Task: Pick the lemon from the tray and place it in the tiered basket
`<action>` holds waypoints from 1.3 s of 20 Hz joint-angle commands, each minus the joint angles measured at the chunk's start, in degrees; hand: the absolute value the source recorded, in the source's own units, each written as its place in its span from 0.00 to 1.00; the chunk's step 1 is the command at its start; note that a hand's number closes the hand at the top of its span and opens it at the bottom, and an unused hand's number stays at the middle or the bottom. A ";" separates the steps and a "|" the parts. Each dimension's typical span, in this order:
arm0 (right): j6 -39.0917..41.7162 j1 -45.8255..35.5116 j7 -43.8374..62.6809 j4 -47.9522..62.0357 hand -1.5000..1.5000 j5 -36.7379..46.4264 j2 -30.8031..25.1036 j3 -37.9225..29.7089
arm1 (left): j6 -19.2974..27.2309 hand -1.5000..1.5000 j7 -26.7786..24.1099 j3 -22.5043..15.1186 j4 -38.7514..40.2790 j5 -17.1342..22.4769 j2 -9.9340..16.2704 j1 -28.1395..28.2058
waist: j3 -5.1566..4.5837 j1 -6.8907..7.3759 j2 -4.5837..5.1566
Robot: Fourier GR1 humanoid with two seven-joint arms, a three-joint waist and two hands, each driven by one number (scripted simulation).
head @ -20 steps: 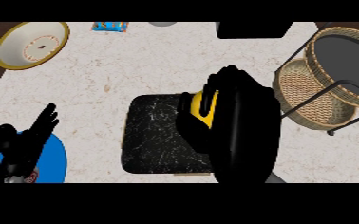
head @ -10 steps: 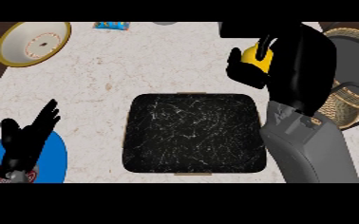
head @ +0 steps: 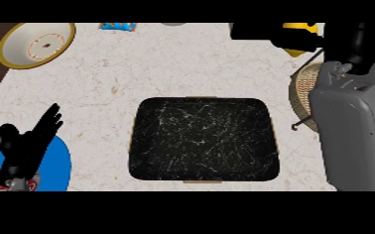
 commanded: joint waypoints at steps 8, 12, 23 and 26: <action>7.60 -2.69 -11.31 16.78 1.00 10.45 -17.98 3.03 | -1.61 0.50 -0.47 0.77 0.96 0.24 0.85 -0.05 | -0.14 0.27 0.25; 12.99 -7.25 -16.82 20.58 1.00 11.21 -23.07 4.46 | 1.39 0.50 0.55 -1.81 -0.58 -2.30 -2.27 0.20 | -0.07 0.32 0.05; 14.49 -13.12 -27.69 32.56 1.00 14.65 -26.06 4.60 | -0.73 0.50 1.08 1.32 1.50 -0.84 0.31 -2.44 | -0.05 0.37 0.11; 18.99 -15.36 -26.74 33.64 1.00 14.30 -25.91 3.32 | -1.18 0.50 1.45 0.83 -3.68 -0.75 -0.29 1.83 | -0.04 0.44 -0.11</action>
